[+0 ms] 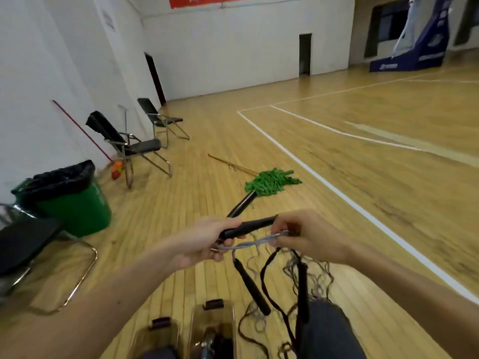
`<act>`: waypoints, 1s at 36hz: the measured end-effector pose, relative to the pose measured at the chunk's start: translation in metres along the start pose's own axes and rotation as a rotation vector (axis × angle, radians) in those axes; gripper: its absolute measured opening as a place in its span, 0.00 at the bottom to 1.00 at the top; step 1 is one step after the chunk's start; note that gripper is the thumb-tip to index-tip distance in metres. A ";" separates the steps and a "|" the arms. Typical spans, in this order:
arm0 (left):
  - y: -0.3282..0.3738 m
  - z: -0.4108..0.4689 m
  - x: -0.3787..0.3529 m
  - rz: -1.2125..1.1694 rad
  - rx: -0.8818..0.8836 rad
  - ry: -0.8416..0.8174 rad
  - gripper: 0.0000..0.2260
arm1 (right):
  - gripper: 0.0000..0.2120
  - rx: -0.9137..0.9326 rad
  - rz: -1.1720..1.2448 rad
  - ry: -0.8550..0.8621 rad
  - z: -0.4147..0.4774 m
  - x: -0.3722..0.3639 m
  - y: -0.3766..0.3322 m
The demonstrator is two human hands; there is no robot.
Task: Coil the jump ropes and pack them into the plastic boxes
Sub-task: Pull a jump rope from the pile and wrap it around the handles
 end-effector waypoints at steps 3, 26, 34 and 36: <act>-0.032 0.016 -0.004 0.106 -0.021 0.075 0.14 | 0.06 -0.043 0.119 -0.046 -0.019 -0.023 0.024; -0.086 0.051 0.000 0.626 0.102 0.197 0.17 | 0.09 -0.126 0.495 -0.214 0.028 -0.020 0.022; -0.035 0.023 -0.037 -0.445 -0.254 -0.154 0.38 | 0.06 -0.033 0.467 -0.173 0.066 0.013 -0.018; -0.030 0.015 -0.043 -0.454 -0.308 -0.228 0.36 | 0.07 -0.029 0.354 -0.100 0.075 0.032 -0.021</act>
Point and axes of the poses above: each hand's wrist, its own z-axis towards the middle knuckle, its own x-axis out of the back of the hand, y = z × x, the point moved 9 cm from there along z, towards the middle knuckle
